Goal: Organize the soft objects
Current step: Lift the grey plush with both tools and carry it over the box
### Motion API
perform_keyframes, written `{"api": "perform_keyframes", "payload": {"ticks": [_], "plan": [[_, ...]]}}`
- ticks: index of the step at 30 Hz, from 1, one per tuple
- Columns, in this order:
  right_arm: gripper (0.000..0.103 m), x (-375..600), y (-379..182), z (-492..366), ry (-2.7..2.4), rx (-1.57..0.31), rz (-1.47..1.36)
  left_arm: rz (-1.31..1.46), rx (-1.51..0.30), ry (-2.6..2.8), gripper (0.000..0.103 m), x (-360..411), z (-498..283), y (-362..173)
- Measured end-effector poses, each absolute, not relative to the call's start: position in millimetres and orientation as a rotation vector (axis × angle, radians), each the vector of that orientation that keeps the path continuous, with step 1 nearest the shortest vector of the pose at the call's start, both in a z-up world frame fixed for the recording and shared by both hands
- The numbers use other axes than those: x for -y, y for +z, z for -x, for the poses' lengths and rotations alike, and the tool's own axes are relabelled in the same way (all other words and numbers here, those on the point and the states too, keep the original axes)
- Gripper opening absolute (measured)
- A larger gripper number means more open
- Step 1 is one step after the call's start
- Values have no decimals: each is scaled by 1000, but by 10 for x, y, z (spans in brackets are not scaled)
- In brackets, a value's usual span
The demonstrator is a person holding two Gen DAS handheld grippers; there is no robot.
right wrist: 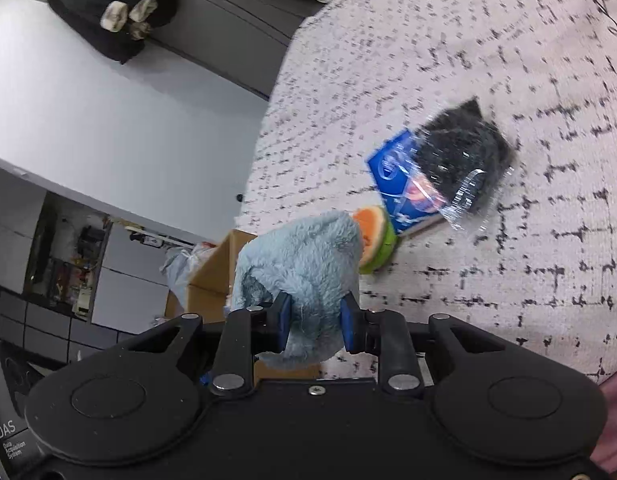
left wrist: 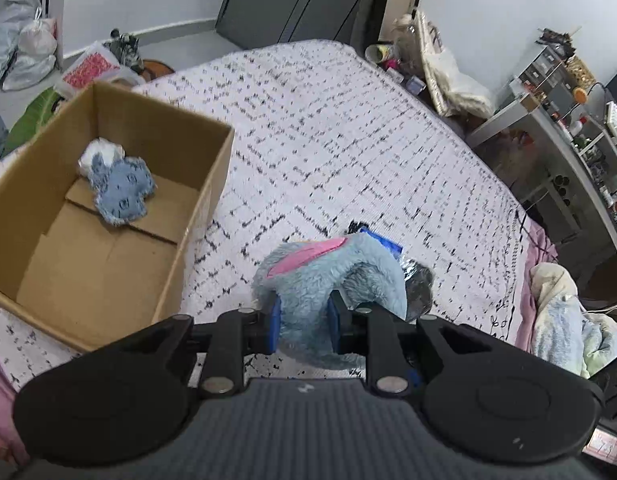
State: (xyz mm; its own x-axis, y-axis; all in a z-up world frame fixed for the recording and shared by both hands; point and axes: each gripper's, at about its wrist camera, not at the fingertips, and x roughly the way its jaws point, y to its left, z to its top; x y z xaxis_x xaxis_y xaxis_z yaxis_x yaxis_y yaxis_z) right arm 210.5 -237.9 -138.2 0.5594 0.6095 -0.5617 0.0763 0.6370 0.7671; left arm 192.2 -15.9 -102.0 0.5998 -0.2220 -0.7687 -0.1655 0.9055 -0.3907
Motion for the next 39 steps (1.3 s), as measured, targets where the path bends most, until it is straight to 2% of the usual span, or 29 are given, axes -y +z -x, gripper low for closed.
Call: {"api": "perform_keyframes", "payload": {"ticks": [18, 30, 39], "plan": [[25, 2054, -1036, -2025, 546, -806, -769, 470, -814, -47, 23, -244, -1673, -601], [25, 1728, -1026, -2008, 628, -732, -727, 522, -763, -19, 23, -622, -1570, -582], [26, 1392, -1094, -2031, 650, -765, -672, 586, -770, 19, 23, -964, -1549, -760]]}}
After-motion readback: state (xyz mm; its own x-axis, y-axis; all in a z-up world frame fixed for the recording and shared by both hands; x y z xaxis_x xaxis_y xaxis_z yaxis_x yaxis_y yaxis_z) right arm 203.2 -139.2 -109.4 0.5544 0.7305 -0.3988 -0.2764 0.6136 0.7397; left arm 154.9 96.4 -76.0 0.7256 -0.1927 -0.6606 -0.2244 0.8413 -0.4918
